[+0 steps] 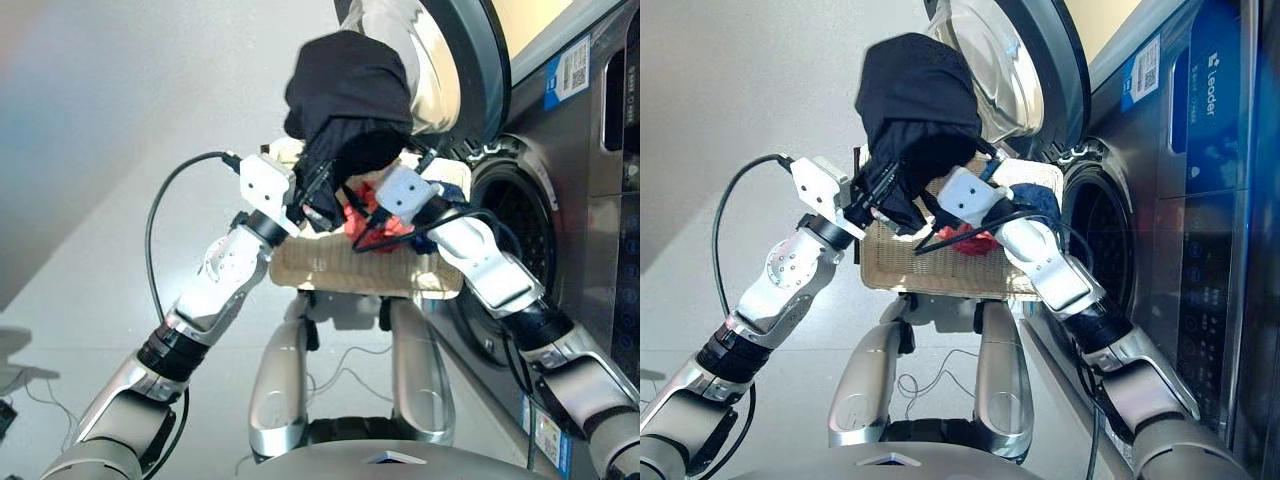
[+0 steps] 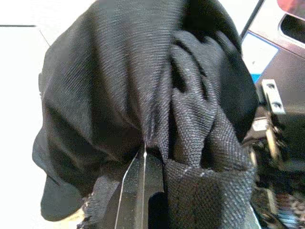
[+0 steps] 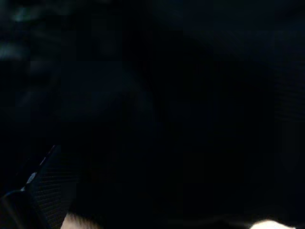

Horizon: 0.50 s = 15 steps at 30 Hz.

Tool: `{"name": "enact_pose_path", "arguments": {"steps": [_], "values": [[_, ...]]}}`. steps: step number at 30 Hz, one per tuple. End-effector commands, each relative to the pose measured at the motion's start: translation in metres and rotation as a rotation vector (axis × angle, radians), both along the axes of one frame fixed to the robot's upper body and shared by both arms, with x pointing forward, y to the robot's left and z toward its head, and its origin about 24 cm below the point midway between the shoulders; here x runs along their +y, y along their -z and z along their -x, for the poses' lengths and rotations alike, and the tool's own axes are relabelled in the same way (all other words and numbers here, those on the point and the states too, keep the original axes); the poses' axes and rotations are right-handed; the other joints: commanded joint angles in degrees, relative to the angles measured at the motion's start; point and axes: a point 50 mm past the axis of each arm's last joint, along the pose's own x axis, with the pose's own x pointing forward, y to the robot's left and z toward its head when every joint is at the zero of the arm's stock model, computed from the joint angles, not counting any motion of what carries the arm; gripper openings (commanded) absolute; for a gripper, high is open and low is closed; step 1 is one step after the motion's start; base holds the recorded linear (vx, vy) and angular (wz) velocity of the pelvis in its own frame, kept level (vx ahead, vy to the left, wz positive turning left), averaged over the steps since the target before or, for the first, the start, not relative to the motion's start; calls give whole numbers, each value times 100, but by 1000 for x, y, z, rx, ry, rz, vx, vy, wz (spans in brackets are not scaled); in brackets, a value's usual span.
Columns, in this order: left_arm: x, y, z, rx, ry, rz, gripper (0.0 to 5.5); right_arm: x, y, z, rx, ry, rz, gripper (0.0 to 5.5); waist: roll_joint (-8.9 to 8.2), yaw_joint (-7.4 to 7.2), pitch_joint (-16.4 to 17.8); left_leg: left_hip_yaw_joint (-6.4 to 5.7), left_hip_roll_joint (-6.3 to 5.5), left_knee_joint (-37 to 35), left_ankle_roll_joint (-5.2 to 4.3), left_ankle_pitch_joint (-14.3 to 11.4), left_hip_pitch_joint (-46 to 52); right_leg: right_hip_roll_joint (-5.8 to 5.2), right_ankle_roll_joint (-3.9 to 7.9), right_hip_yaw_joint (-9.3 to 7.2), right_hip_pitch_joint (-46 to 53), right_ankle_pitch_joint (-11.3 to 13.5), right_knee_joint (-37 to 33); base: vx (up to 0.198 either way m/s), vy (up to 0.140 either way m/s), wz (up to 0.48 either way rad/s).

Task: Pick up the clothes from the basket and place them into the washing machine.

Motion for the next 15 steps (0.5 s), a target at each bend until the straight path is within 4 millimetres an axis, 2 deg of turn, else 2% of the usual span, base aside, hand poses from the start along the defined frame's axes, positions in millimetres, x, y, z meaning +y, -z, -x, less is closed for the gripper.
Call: {"name": "enact_pose_path", "arguments": {"steps": [1, 6, 15], "values": [[-13, -25, 16, -103, 143, 51, 0, 30, -44, 13, -188, -133, -79, 550, -124, -5, -208, -64, 129, 66, -252, -194, 248, -265, 592, 369, 668, 825, -1209, 0, 0, 0], [-13, 0, 11, 13, 160, -28, 0, 38, -64, 20, -264, -181, -116, 550, -89, -18, -212, -58, 107, 108, -236, -217, 243, -273, 582, 406, 635, 834, -1196, 0, 0, 0], [2, 16, 5, 52, 86, -108, 0, 42, -81, 36, -341, -252, -146, 550, -140, -11, -240, -77, 114, 205, -241, -241, 173, -288, 561, 427, 606, 821, -1173, 0, 0, 0]]}}
